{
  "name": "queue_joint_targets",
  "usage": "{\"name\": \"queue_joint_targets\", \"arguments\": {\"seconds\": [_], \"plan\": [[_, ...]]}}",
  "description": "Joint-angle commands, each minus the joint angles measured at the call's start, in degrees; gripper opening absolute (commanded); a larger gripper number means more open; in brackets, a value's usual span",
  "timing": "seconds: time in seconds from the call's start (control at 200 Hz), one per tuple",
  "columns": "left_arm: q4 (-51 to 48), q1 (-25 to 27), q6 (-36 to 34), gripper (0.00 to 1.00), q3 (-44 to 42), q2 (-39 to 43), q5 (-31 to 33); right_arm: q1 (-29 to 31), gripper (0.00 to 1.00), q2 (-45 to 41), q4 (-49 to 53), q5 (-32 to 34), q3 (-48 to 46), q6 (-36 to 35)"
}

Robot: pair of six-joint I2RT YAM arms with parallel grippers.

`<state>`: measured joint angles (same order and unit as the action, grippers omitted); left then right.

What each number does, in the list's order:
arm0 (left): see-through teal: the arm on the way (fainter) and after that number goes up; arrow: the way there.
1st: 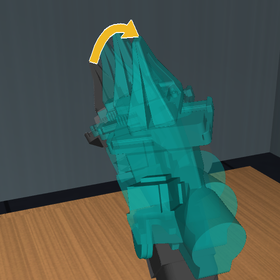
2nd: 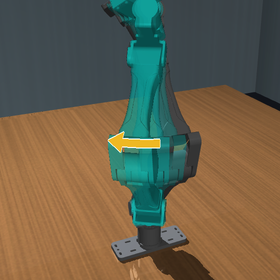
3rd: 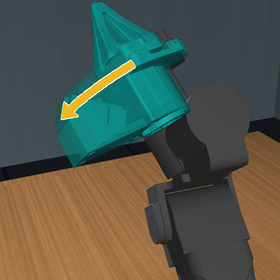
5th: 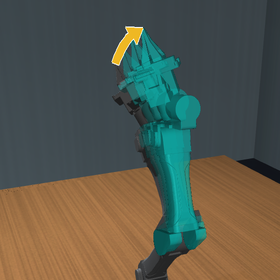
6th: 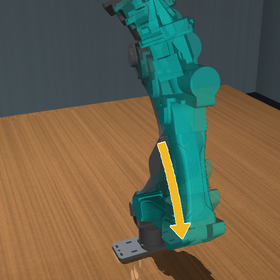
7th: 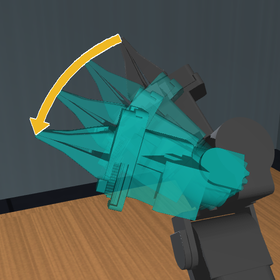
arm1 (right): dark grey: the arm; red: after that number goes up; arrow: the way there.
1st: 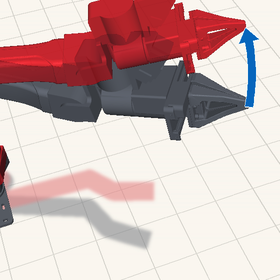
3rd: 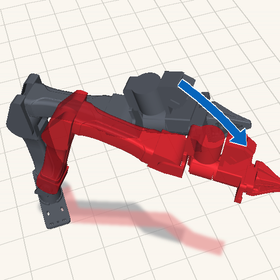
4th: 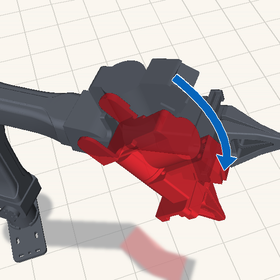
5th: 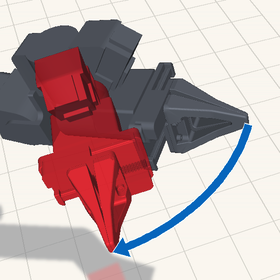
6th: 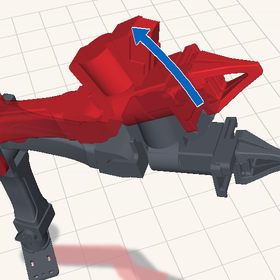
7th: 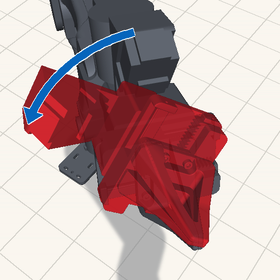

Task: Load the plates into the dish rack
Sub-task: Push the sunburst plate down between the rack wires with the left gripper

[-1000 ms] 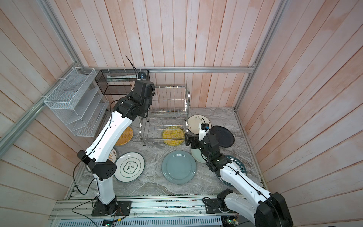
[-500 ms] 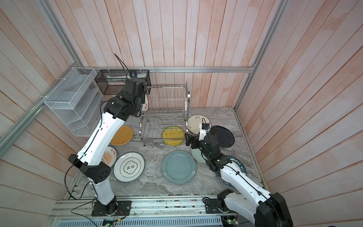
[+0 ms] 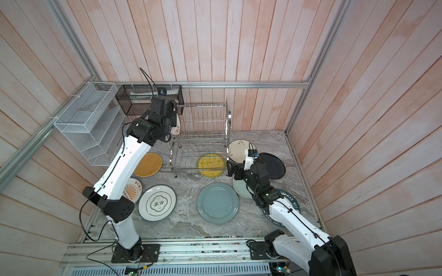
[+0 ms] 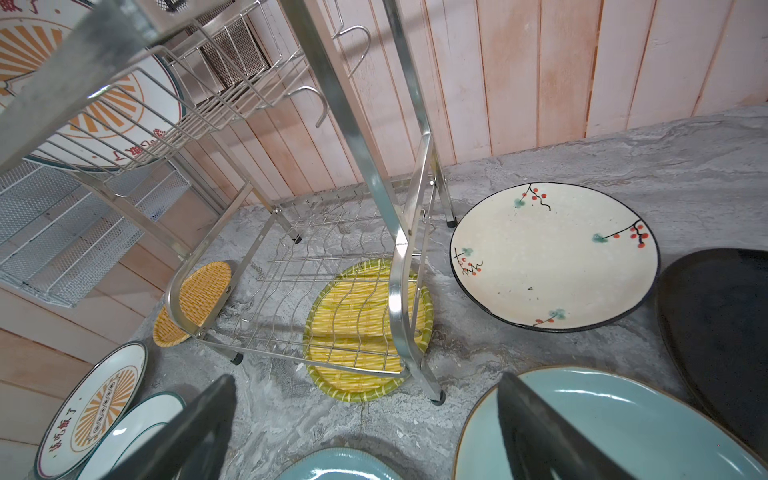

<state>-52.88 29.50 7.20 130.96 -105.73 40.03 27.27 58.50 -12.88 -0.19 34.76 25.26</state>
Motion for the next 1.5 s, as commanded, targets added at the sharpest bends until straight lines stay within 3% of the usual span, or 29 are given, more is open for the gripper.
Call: {"name": "queue_joint_targets", "arguments": {"seconds": [0.0,0.22,0.52,0.655,0.935,1.18,1.29,1.495], "plan": [[0.1,-1.1,1.7,0.34,-0.4,-0.4,-3.0,-0.3,0.98,-1.0,0.9,-1.3,1.5,0.5],[1.6,-2.2,0.1,0.33,0.7,-2.6,-4.7,-0.5,0.98,-1.5,1.1,-1.2,0.7,0.8],[3.4,-2.4,-3.5,0.18,1.6,-5.0,-3.3,-1.0,0.98,-2.0,1.5,-1.2,0.3,1.1],[4.7,-2.4,-4.9,0.18,0.9,-4.8,-3.0,-1.1,0.98,-1.5,1.2,-1.6,0.1,1.5],[13.2,-2.9,-8.5,0.18,-6.0,-2.1,-3.0,-1.3,0.98,-1.2,0.6,-1.7,0.0,1.7],[19.9,-3.9,-10.3,0.18,-12.9,1.6,-7.5,-1.4,0.98,-1.4,0.7,-1.9,-0.2,2.0],[21.6,-4.0,-10.5,0.3,-14.8,2.7,-8.1,-1.5,0.98,-1.4,0.5,-1.9,-0.3,2.2],[21.6,-4.1,-10.1,0.39,-14.5,3.0,-7.1,-1.5,0.98,-1.5,0.4,-2.1,-0.4,2.4]]}}
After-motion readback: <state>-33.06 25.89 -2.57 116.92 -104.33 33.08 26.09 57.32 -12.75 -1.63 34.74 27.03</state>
